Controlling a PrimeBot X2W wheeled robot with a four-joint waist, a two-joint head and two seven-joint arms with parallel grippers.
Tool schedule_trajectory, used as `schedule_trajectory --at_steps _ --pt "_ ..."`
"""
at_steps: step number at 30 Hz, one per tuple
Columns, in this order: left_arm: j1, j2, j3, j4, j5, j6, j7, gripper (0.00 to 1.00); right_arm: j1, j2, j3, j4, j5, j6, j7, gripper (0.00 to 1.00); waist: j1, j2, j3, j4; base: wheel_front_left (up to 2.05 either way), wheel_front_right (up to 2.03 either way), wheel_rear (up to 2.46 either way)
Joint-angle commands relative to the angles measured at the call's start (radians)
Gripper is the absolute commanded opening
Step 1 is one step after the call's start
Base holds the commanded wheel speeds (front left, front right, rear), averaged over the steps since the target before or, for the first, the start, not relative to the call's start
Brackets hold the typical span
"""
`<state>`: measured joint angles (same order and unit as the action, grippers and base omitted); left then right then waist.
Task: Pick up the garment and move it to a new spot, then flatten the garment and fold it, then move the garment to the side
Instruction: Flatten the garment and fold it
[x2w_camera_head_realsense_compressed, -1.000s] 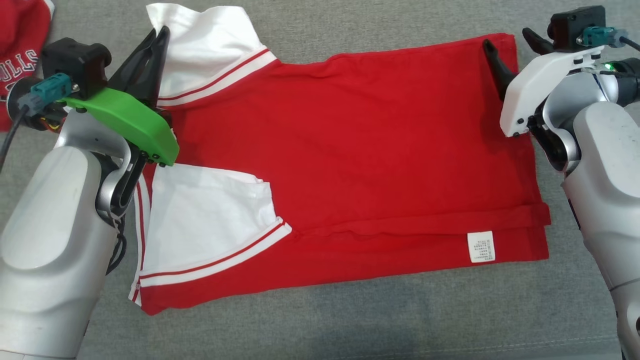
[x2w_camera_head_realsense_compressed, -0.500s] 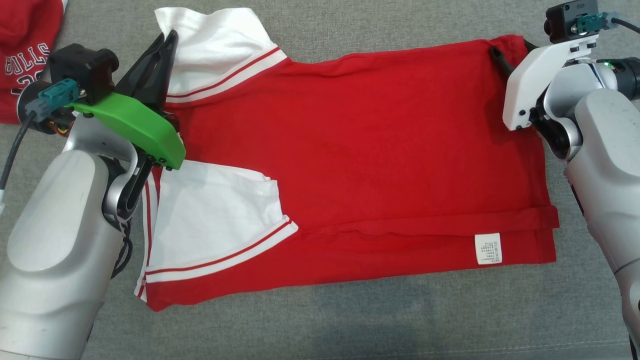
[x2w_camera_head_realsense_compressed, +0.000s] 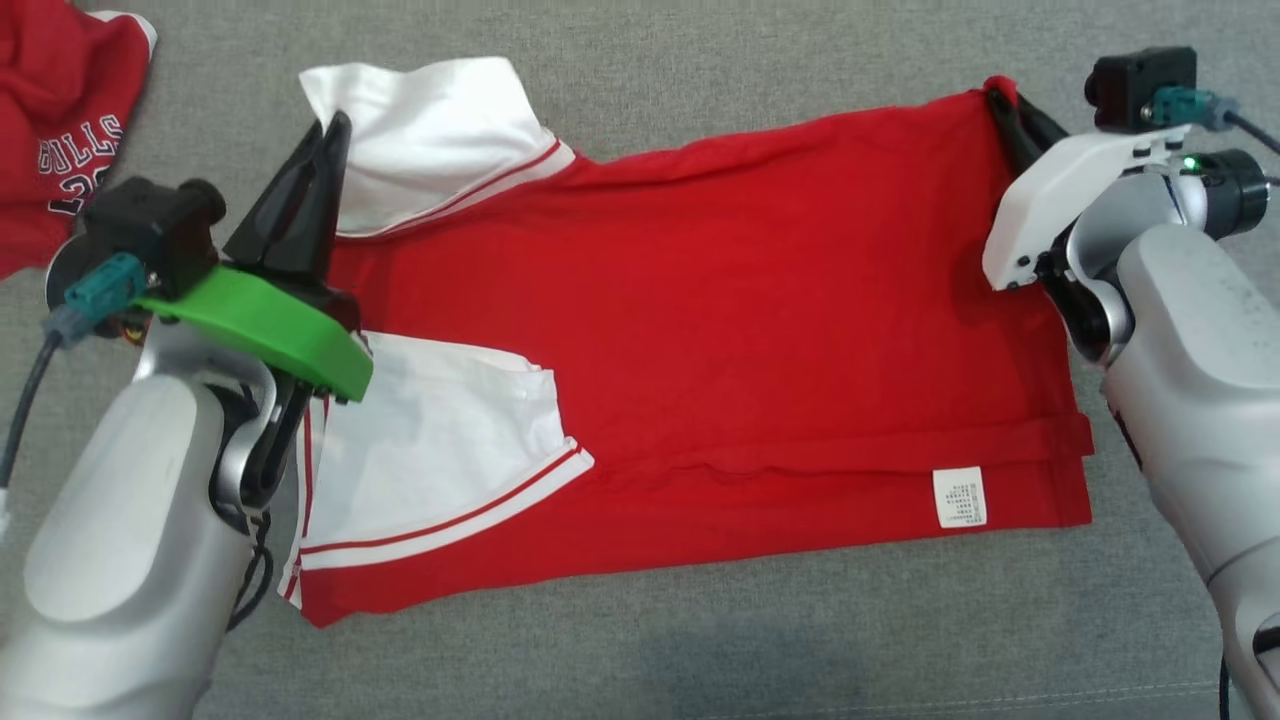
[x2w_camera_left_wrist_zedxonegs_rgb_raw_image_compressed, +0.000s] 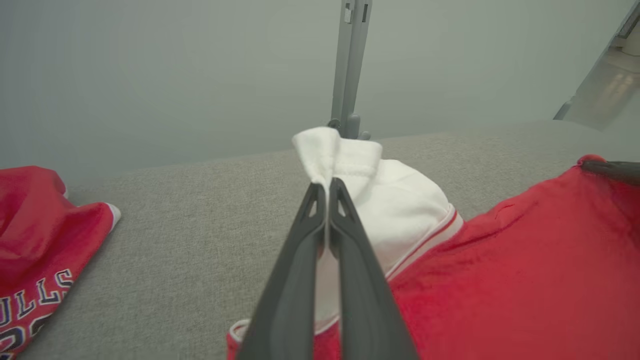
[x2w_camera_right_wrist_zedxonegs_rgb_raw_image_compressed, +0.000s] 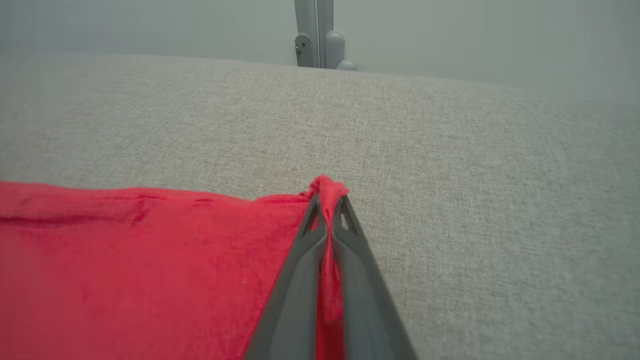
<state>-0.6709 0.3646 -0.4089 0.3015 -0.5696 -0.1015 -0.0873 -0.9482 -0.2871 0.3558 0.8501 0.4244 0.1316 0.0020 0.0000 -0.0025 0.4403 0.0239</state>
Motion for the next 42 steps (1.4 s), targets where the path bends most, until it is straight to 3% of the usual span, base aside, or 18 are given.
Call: schedule_trajectory --at_steps 1,6,13,18,26,27,29,30,32,33,34,42 --pt "0.027 0.012 0.003 -0.013 -0.002 0.008 -0.008 0.00 0.025 0.000 0.007 -0.010 0.013 -0.002 -0.017 0.00 0.0000 0.0025 -0.033 -0.007 0.00 0.00 0.00" --pt "0.203 0.045 -0.008 -0.164 0.007 0.061 -0.015 0.00 0.180 -0.038 0.037 -0.132 0.096 -0.002 -0.146 0.00 0.0000 0.0025 -0.105 -0.016 0.00 0.00 0.00" --pt "0.383 0.089 -0.018 -0.288 0.014 0.127 0.016 0.00 0.406 -0.066 -0.033 -0.288 0.113 -0.002 -0.221 0.00 0.0000 0.0025 -0.177 -0.022 0.00 0.00 0.00" --pt "0.491 0.069 0.009 -0.310 -0.044 0.164 -0.008 0.00 0.556 -0.034 -0.106 -0.386 0.079 -0.002 -0.213 0.00 0.0000 0.0025 -0.216 -0.026 0.00 0.00 0.00" --pt "0.573 -0.004 0.041 -0.199 -0.140 0.153 -0.086 0.00 0.712 0.049 -0.187 -0.488 0.030 -0.002 -0.161 0.00 0.0000 0.0025 -0.258 -0.044 0.00 0.00 0.00" --pt "0.574 -0.012 0.042 -0.180 -0.146 0.152 -0.094 0.00 0.723 0.057 -0.193 -0.493 0.022 -0.002 -0.155 0.02 0.0000 0.0025 -0.261 -0.046 0.00 0.00 0.00" --pt "0.579 -0.024 0.044 -0.143 -0.158 0.146 -0.108 0.01 0.744 0.077 -0.203 -0.501 0.012 -0.002 -0.150 0.28 0.0000 0.0025 -0.268 -0.051 0.00 0.00 0.00" --pt "0.583 -0.029 0.045 -0.126 -0.160 0.144 -0.113 0.25 0.754 0.084 -0.209 -0.503 0.006 -0.002 -0.149 0.42 0.0000 0.0025 -0.271 -0.053 0.00 0.00 0.00" --pt "0.594 -0.037 0.047 -0.101 -0.161 0.141 -0.124 0.61 0.776 0.096 -0.221 -0.509 -0.005 -0.002 -0.148 1.00 0.0000 0.0025 -0.278 -0.058 0.00 0.00 0.00" --pt "0.601 -0.041 0.050 -0.091 -0.166 0.140 -0.128 0.89 0.786 0.104 -0.229 -0.511 -0.010 -0.002 -0.152 1.00 0.0000 0.0025 -0.281 -0.060 0.00 0.00 0.00" --pt "0.609 -0.044 0.055 -0.083 -0.170 0.140 -0.134 1.00 0.797 0.110 -0.236 -0.514 -0.017 -0.002 -0.155 1.00 0.0000 0.0025 -0.285 -0.062 0.00 0.00 0.00" --pt "0.675 -0.052 0.093 -0.056 -0.196 0.156 -0.159 1.00 0.876 0.150 -0.297 -0.549 -0.045 -0.002 -0.163 1.00 0.0000 0.0025 -0.309 -0.073 0.00 0.00 0.00"
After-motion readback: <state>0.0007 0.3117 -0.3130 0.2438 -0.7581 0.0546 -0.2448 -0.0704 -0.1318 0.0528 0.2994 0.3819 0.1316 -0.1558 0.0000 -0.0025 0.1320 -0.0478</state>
